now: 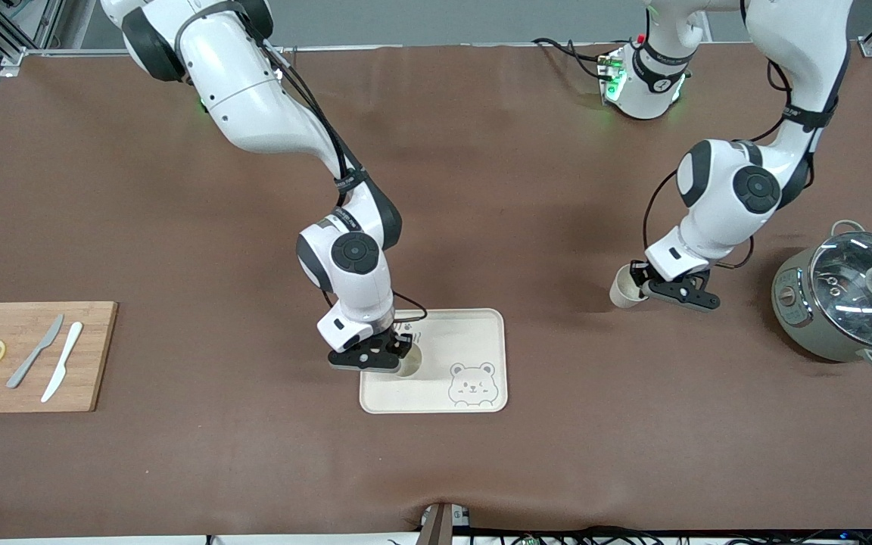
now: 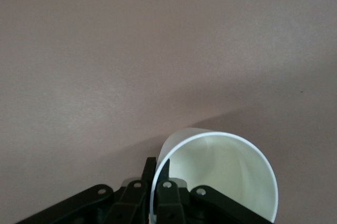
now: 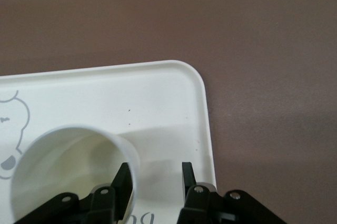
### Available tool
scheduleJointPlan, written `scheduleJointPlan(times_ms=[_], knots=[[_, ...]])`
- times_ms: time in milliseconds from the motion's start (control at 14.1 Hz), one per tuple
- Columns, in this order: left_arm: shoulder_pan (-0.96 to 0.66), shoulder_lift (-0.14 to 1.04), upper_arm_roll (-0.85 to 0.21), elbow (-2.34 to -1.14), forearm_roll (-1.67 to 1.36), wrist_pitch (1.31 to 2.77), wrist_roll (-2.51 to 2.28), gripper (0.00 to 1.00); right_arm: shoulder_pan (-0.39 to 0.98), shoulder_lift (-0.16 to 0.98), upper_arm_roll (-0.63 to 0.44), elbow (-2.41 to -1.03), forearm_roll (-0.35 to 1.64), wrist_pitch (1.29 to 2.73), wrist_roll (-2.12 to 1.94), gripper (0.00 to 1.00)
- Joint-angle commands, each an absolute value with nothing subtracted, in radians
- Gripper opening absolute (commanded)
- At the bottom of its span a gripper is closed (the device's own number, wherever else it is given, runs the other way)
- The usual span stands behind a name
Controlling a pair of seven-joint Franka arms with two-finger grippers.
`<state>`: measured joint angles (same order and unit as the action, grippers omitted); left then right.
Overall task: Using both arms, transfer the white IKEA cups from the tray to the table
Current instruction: 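Carry the cup off the tray with the left gripper and release it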
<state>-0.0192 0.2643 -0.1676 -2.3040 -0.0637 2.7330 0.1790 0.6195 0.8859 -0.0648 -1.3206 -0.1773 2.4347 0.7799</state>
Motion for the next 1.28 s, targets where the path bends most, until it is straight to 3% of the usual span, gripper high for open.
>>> scheduleJointPlan(times_ms=[0,213,355,427,498,569,924,1209], knots=[[-0.009,0.302,-0.181,-2.342,-0.083,2.842,0.213,0.0,0.618,0.877,-0.046,-1.324,-0.19,2.431,0.79,0.49],[-0.009,0.331,-0.183,-2.356,-0.083,2.907,0.224,0.0,0.612,0.879,-0.034,-1.324,-0.189,2.431,0.792,0.46],[-0.009,0.344,-0.183,-2.356,-0.083,2.919,0.224,0.0,0.591,0.881,-0.008,-1.322,-0.189,2.431,0.788,0.3],[-0.011,0.345,-0.183,-2.355,-0.083,2.919,0.224,0.58,0.585,0.881,-0.002,-1.319,-0.189,2.431,0.788,0.18],[-0.011,0.348,-0.183,-2.353,-0.078,2.921,0.232,1.0,0.584,0.881,0.0,-1.318,-0.189,2.431,0.788,0.06],[-0.011,0.348,-0.183,-2.352,-0.078,2.919,0.247,1.0,0.586,0.881,0.0,-1.316,-0.189,2.431,0.788,0.0],[-0.011,0.302,-0.181,-2.352,-0.078,2.883,0.255,1.0,0.586,0.871,0.008,-1.296,-0.184,2.418,0.788,0.0],[-0.006,0.186,-0.181,-2.265,-0.078,2.541,0.252,1.0,0.572,0.789,0.026,-1.283,-0.132,2.234,0.784,0.0]])
